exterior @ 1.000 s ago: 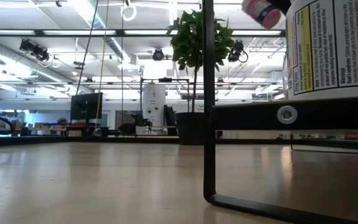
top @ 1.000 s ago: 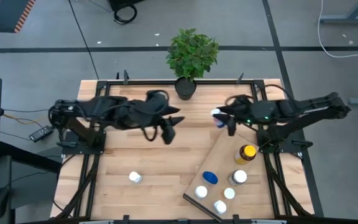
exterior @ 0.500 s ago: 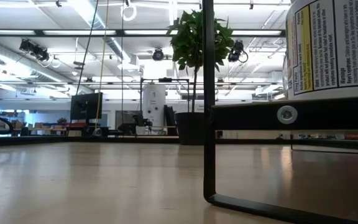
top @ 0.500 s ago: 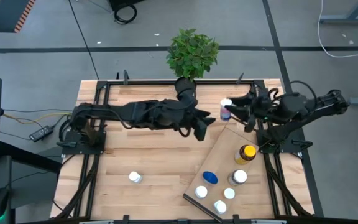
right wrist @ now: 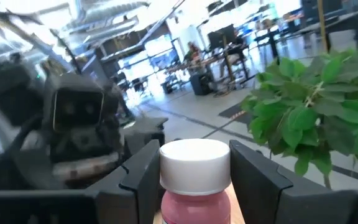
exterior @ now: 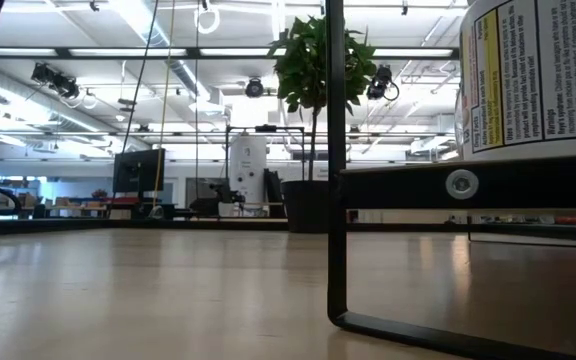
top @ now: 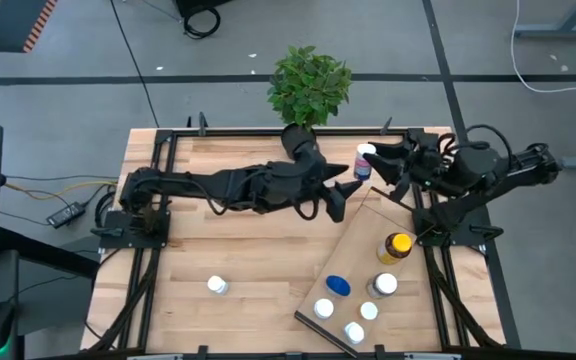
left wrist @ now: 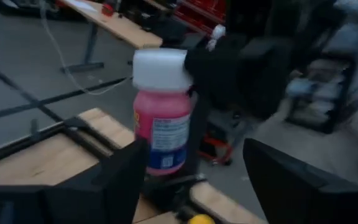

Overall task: Pick and place medicine bottles onto shelf by color
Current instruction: Put the pink medicine bottle on the shelf

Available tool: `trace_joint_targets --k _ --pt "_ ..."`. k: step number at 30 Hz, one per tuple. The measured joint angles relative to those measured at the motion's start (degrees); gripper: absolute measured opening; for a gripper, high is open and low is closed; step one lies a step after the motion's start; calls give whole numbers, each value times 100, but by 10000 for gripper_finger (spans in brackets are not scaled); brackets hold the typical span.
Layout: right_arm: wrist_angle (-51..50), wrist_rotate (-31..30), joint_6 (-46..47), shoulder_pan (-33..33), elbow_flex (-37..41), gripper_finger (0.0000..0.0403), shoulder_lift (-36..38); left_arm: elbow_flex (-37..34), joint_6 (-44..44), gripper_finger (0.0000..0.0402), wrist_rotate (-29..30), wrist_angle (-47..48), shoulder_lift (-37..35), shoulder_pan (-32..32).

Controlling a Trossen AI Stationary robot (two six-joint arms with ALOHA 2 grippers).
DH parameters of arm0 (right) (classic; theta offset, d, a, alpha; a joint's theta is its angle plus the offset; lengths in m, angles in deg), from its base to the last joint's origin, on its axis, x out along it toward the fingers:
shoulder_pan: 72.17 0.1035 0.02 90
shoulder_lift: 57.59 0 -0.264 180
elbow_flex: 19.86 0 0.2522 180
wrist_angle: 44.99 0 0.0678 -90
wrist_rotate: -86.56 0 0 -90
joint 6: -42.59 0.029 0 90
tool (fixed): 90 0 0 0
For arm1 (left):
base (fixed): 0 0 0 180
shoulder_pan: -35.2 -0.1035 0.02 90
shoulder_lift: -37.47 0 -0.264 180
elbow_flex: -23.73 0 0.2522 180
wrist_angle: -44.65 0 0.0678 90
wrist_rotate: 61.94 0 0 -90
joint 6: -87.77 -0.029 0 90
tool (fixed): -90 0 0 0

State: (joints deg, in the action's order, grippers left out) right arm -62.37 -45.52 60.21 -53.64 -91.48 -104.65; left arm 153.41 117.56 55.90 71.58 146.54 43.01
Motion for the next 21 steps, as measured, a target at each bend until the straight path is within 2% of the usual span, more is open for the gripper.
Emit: trace_joint_targets --k 6,14,21 --pt "368 -7 33 0 0 174 -360 -13 -754 306 508 29 162 8" --pt "876 -96 52 -2 0 174 -737 -8 -1161 311 1580 256 213 82" --pt "959 -219 52 -4 0 174 -741 -8 -1273 296 1610 521 204 56"
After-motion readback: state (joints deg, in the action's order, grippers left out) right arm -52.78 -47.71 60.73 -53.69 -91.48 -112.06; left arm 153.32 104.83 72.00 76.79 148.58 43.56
